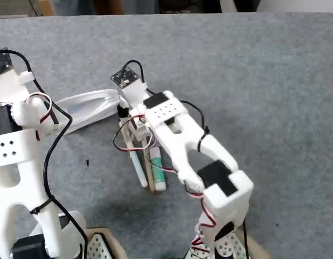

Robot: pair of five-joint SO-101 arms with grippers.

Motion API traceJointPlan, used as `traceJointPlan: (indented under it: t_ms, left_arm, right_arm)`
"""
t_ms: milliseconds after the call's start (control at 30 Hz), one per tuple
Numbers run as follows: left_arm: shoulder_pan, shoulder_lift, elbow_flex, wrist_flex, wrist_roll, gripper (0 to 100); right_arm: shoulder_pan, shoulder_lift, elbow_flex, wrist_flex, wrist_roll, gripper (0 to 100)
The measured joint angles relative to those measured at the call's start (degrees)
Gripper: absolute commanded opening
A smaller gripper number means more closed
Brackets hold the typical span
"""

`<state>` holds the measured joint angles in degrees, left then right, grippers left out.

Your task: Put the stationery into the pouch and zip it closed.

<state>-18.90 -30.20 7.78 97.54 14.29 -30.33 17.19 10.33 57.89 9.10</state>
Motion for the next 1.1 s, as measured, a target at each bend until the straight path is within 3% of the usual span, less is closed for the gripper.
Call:
traceJointPlan:
  t_ms: [533, 700, 1000, 1100]
  left_arm:
    - [-0.09, 0.00, 0.00, 0.00, 0.00, 3]
    - [-0.09, 0.00, 0.00, 0.00, 0.00, 3]
    - [-0.09, 0.00, 0.00, 0.00, 0.00, 3]
    - [-0.09, 0.00, 0.00, 0.00, 0.00, 3]
  right_arm:
    - [2.29, 9.93, -7.56, 0.00, 0.00, 19.8]
    - [2.46, 11.87, -10.29, 0.00, 0.00, 10.3]
    - [2.46, 12.75, -12.04, 0.00, 0.00, 9.1]
    - [2.46, 12.75, -12.04, 0.00, 0.00, 2.1]
